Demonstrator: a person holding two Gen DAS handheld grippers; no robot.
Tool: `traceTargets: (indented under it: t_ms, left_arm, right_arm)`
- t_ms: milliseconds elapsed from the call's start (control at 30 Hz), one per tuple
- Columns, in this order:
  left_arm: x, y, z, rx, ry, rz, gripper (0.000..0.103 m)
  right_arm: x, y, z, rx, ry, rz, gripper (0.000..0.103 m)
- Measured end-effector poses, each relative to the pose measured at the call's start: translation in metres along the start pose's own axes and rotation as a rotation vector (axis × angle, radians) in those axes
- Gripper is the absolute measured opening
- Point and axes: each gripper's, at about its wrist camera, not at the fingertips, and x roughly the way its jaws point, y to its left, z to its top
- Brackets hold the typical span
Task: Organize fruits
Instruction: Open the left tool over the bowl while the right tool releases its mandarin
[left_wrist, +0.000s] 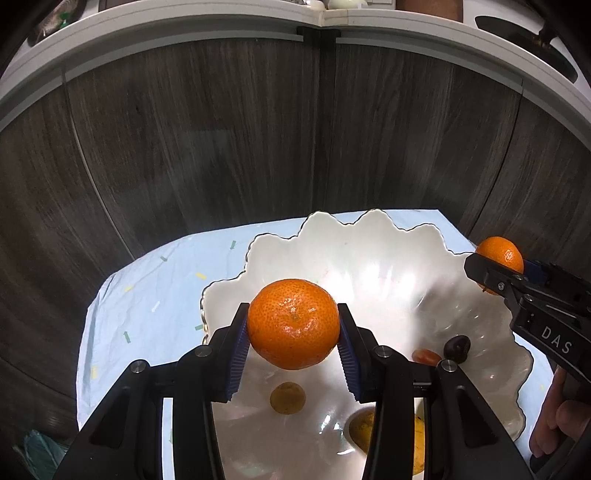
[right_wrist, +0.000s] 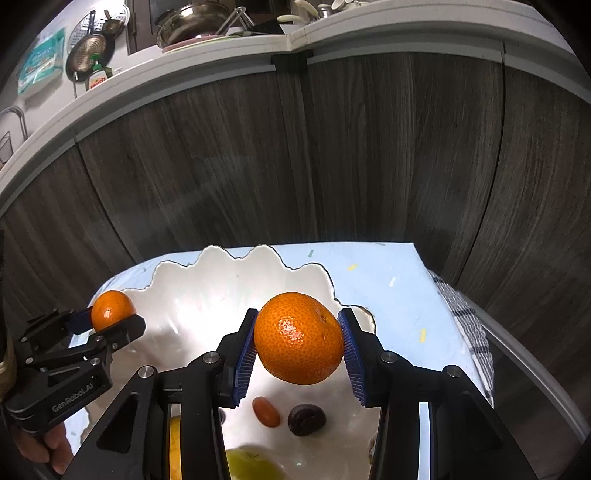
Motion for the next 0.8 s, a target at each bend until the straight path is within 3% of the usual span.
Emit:
traceTargets:
  t_ms: [200,233,300,367,433,633,800]
  left_arm:
    - [0.003,0.002,0.0,-0.01,0.018,0.009,0.046]
    - [0.003,0.002,0.0,-0.006,0.02,0.012,0.049]
    - [0.0,0.001,0.0,0.003,0.002,0.03,0.067]
    - [-0.004,0.0,0.0,0.008,-0.012,0.049,0.072]
    - [-0.005,0.001,0.001,0.009,-0.011,0.056,0.075]
    - [-0.013,0.001,0.0,0.003,-0.027,0.077,0.091]
    - [-0.023,-0.002,-0.002,0.002,-0.039,0.088,0.099]
  right_arm:
    - [0.007,-0.003,0.0,0.01,0.027,-0.008,0.044]
    - [0.007,-0.004,0.0,0.014,0.028,-0.012,0.045]
    - [0.007,-0.005,0.0,0.012,0.034,-0.021,0.045]
    - [0.005,-0.005,0.001,0.01,0.023,-0.035,0.059]
    - [0.0,-0.005,0.002,0.006,0.003,-0.046,0.067]
    - [-0.015,-0.001,0.005,-0.014,-0.042,-0.065,0.081]
    - [-0.025,0.0,0.003,-0.015,-0.056,-0.067,0.084]
